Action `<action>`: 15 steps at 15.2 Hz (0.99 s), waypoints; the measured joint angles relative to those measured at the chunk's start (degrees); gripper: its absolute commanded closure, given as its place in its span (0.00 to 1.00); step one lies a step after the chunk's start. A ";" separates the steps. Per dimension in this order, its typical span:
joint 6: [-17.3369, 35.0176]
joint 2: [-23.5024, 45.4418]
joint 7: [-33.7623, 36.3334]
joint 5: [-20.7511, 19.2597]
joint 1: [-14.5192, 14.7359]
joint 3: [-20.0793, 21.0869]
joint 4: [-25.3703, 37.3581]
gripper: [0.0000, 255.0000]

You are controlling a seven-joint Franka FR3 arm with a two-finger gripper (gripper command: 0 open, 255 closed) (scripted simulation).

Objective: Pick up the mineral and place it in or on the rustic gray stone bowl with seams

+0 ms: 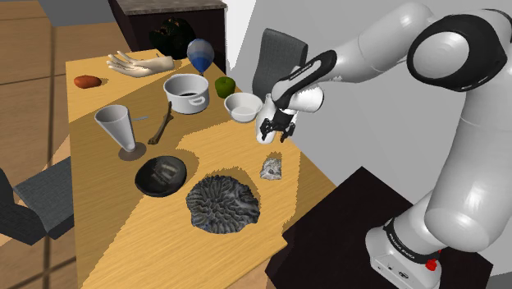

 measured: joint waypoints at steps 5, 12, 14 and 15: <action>2.67 3.43 -0.90 1.26 0.06 0.89 0.81 0.00; 3.09 3.84 -0.93 1.44 0.14 1.03 0.90 1.00; 3.09 3.83 -0.93 1.44 0.14 1.03 0.89 1.00; 3.09 3.83 -0.92 1.44 0.15 1.03 0.89 1.00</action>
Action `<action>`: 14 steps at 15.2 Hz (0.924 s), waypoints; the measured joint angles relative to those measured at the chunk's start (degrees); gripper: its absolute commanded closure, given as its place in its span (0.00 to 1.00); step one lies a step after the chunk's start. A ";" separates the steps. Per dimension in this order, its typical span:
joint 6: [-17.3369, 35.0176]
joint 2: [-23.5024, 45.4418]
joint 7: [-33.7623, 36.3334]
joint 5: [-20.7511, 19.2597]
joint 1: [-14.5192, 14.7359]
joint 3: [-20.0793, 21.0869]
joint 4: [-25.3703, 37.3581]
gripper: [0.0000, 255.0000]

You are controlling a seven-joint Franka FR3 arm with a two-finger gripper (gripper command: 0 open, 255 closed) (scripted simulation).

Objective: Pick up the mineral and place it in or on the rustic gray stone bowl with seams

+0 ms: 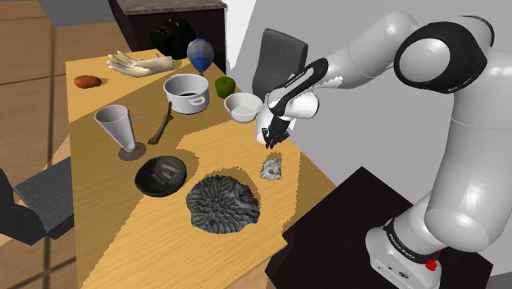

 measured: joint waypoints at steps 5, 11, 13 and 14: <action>-0.02 0.00 0.02 -0.01 0.01 0.00 0.02 1.00; 5.69 -5.53 0.01 3.09 0.62 1.22 -7.55 0.00; 10.89 -10.42 -0.61 6.64 0.85 2.73 -14.22 0.00; 13.65 -12.60 -0.74 8.78 1.20 3.79 -17.28 0.00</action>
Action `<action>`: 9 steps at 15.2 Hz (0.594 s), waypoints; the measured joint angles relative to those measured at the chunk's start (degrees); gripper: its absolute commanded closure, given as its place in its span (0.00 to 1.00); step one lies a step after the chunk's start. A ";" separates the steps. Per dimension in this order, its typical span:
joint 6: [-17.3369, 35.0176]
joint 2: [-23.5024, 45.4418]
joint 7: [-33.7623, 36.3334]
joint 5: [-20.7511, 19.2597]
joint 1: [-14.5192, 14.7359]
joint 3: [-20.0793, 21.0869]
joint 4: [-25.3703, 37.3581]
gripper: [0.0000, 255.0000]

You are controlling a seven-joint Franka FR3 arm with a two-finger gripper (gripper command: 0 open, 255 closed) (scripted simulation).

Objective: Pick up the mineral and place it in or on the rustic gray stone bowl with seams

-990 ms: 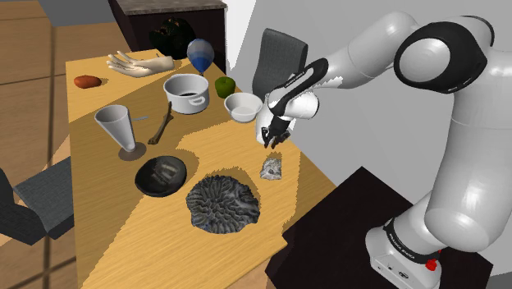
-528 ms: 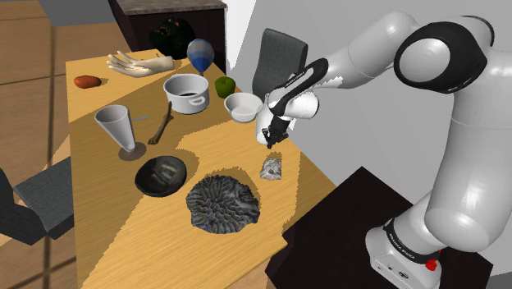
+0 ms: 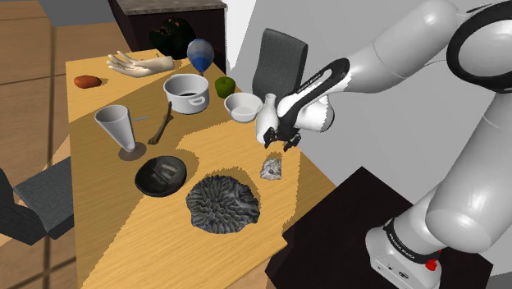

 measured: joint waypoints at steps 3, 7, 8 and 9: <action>7.82 -7.10 -1.67 8.51 0.85 4.12 -8.97 0.00; 15.97 -12.44 -7.61 24.37 2.84 10.05 -15.56 0.00; 16.81 -11.76 -9.92 27.34 2.76 10.70 -15.19 0.00; 17.61 -10.52 -12.95 30.72 2.47 11.44 -14.34 0.00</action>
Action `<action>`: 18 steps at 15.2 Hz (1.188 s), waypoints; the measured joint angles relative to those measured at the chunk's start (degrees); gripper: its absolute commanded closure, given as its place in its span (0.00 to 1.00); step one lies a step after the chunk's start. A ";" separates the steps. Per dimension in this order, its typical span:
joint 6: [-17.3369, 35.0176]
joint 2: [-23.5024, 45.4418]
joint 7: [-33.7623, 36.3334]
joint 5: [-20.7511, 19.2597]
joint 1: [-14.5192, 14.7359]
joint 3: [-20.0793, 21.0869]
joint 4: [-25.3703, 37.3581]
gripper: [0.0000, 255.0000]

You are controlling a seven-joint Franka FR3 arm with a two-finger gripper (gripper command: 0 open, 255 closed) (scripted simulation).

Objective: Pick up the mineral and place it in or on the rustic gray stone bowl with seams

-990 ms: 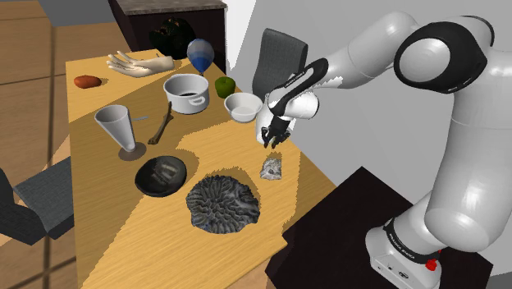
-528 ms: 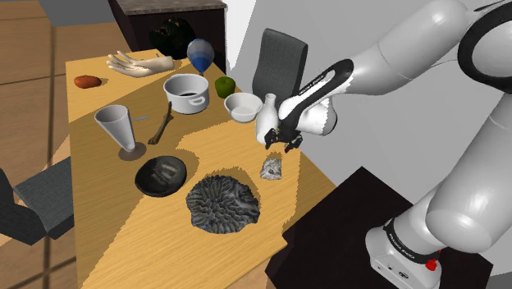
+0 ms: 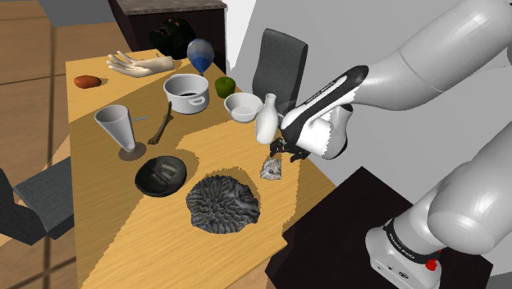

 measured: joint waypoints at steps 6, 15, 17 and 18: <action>3.20 6.88 -15.38 15.43 -2.39 3.73 5.64 0.00; 3.32 7.27 -16.15 16.10 -2.49 3.82 6.00 1.00; 3.33 7.27 -16.14 16.09 -2.49 3.81 6.00 1.00; 3.33 7.27 -16.14 16.09 -2.49 3.81 6.00 1.00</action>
